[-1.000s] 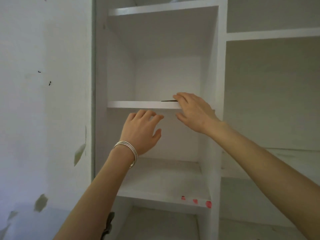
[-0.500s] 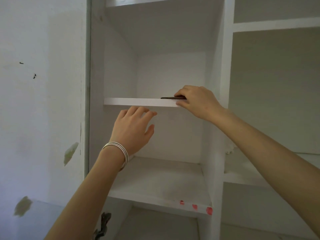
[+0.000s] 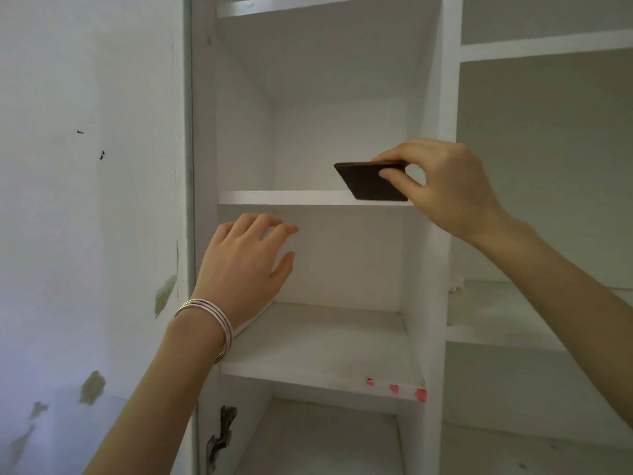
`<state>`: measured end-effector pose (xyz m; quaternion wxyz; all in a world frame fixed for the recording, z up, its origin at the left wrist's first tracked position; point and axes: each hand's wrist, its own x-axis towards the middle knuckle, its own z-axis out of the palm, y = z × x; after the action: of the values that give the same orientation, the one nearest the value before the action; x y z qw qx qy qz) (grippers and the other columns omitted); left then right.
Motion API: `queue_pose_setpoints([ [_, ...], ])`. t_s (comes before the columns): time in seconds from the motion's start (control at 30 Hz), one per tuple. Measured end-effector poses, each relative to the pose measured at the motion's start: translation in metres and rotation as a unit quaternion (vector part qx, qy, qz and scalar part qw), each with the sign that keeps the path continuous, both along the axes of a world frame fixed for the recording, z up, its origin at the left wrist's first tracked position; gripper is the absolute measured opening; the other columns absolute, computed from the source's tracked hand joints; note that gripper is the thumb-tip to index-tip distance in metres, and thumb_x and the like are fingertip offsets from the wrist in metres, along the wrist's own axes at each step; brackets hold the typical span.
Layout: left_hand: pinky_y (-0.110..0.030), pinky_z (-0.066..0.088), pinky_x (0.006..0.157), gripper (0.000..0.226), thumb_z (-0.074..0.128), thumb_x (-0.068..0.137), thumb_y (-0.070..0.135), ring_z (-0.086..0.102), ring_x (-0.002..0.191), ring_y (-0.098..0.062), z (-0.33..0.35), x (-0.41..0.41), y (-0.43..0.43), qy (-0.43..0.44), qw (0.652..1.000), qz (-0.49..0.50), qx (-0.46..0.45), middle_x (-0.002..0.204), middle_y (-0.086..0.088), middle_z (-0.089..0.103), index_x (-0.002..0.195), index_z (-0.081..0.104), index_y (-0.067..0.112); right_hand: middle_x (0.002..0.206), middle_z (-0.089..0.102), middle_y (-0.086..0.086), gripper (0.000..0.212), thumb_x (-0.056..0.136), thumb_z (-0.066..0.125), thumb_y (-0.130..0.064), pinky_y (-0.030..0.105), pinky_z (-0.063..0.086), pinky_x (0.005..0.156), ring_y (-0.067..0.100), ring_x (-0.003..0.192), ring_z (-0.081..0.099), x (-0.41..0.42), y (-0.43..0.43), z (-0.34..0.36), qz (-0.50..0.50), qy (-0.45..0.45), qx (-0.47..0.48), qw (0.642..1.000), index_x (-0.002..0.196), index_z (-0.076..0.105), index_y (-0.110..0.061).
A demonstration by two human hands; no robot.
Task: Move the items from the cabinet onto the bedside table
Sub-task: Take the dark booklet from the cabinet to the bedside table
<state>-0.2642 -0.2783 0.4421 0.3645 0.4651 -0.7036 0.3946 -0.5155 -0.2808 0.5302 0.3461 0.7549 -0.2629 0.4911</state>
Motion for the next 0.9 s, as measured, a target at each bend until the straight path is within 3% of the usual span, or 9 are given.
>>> queue_pose_setpoints([
  [0.2,-0.039,0.044,0.084,0.036,0.05,0.088,0.036,0.057,0.101,-0.025,-0.025,-0.004,0.046,-0.015,0.999,0.011,0.05,0.111,-0.003,0.063,0.119,0.059,0.018,0.091,0.07,0.002,0.024,0.087,0.056,-0.026,0.043,0.052,0.072,0.019,0.082,0.064,-0.001,0.029,-0.053,0.079,0.039,0.027,0.996,0.101,0.068,-0.011],
  [0.43,-0.034,0.045,0.083,0.045,0.05,0.082,0.049,0.058,0.097,-0.019,-0.094,-0.02,0.114,-0.003,0.99,0.059,0.125,0.109,0.004,0.063,0.118,0.057,0.024,0.089,0.07,-0.005,0.023,0.087,0.055,-0.029,0.03,0.046,0.073,0.005,0.08,0.058,-0.003,0.044,-0.154,0.192,0.076,0.133,0.969,0.098,0.07,-0.016],
  [0.57,-0.033,0.044,0.083,0.044,0.051,0.08,0.049,0.058,0.097,-0.017,-0.146,-0.043,0.152,0.02,0.979,0.09,0.181,0.107,0.006,0.064,0.115,0.06,0.025,0.091,0.069,-0.01,0.024,0.087,0.054,-0.033,0.033,0.045,0.073,0.005,0.084,0.06,-0.001,0.061,-0.214,0.256,0.105,0.218,0.936,0.097,0.07,-0.018],
  [0.7,-0.031,0.044,0.076,0.035,0.046,0.079,0.045,0.06,0.088,-0.016,-0.194,-0.06,0.203,0.067,0.968,0.129,0.202,0.093,0.008,0.066,0.099,0.067,0.026,0.092,0.069,-0.011,0.022,0.087,0.054,-0.032,0.03,0.045,0.075,0.004,0.085,0.06,0.002,0.089,-0.264,0.32,0.155,0.265,0.896,0.098,0.069,-0.02],
  [0.9,-0.027,0.035,0.08,0.026,0.048,0.078,0.04,0.06,0.084,-0.014,-0.254,-0.072,0.294,0.128,0.938,0.185,0.265,0.081,0.011,0.067,0.082,0.069,0.025,0.091,0.069,-0.011,0.023,0.088,0.053,-0.035,0.03,0.045,0.072,0.008,0.083,0.062,0.019,0.142,-0.32,0.395,0.222,0.316,0.834,0.098,0.069,-0.022],
])
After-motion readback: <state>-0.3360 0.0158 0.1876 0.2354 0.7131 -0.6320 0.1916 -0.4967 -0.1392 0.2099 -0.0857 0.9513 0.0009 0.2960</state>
